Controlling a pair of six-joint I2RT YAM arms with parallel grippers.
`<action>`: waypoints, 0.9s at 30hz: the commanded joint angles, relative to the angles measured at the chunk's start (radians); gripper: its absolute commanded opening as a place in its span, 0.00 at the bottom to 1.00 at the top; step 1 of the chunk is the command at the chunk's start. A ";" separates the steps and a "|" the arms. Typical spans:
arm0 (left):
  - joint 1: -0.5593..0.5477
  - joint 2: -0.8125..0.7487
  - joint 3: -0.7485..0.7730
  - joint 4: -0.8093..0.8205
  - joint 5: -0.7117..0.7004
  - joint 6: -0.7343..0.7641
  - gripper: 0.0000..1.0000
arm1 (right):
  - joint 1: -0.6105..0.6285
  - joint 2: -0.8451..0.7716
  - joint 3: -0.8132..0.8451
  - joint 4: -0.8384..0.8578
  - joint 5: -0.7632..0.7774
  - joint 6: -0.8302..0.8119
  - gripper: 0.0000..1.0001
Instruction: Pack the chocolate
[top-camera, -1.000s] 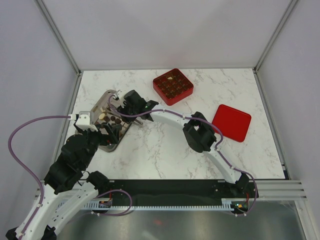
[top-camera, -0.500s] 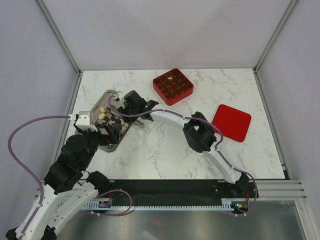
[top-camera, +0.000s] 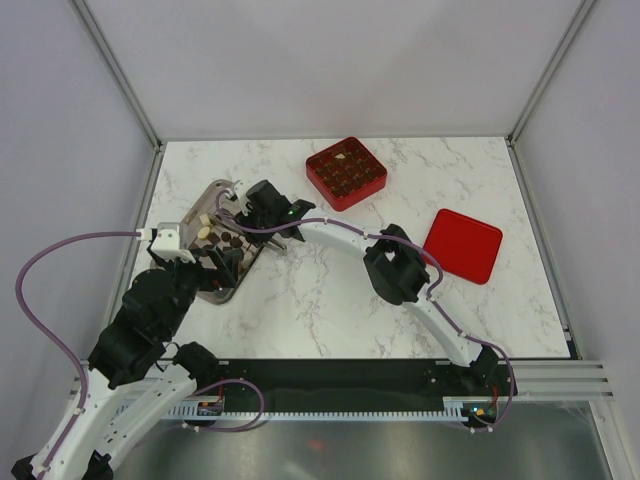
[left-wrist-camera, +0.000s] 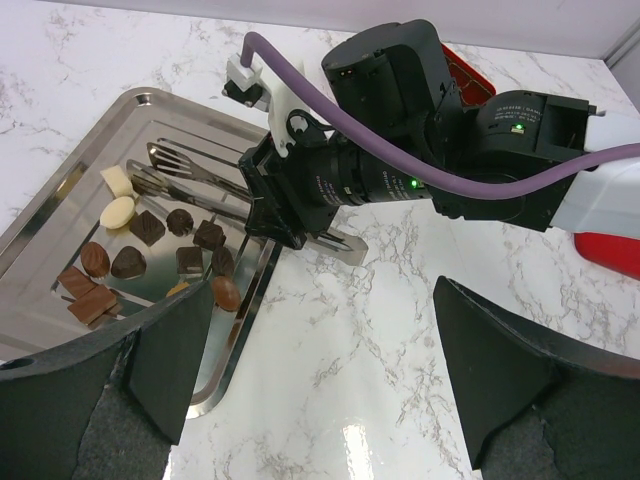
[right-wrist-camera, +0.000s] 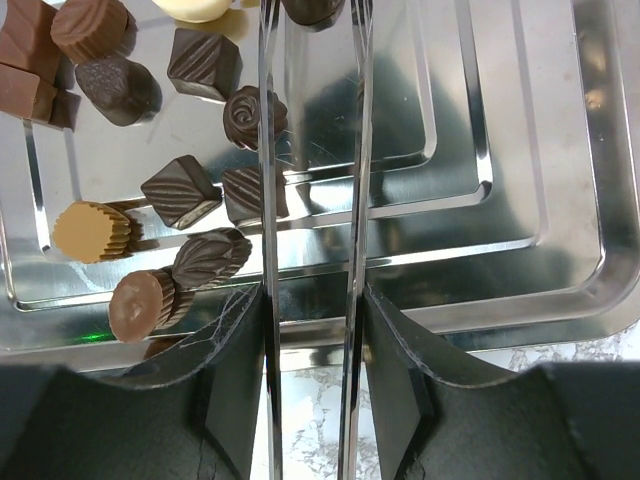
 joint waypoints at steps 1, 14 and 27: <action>0.002 -0.008 -0.007 0.051 -0.019 0.030 1.00 | 0.006 0.001 0.044 0.022 0.011 -0.012 0.48; 0.002 -0.015 -0.007 0.049 -0.019 0.027 1.00 | -0.008 -0.095 -0.041 0.016 0.058 -0.012 0.39; 0.002 -0.017 -0.008 0.051 -0.019 0.027 1.00 | -0.051 -0.298 -0.171 0.010 0.042 0.032 0.36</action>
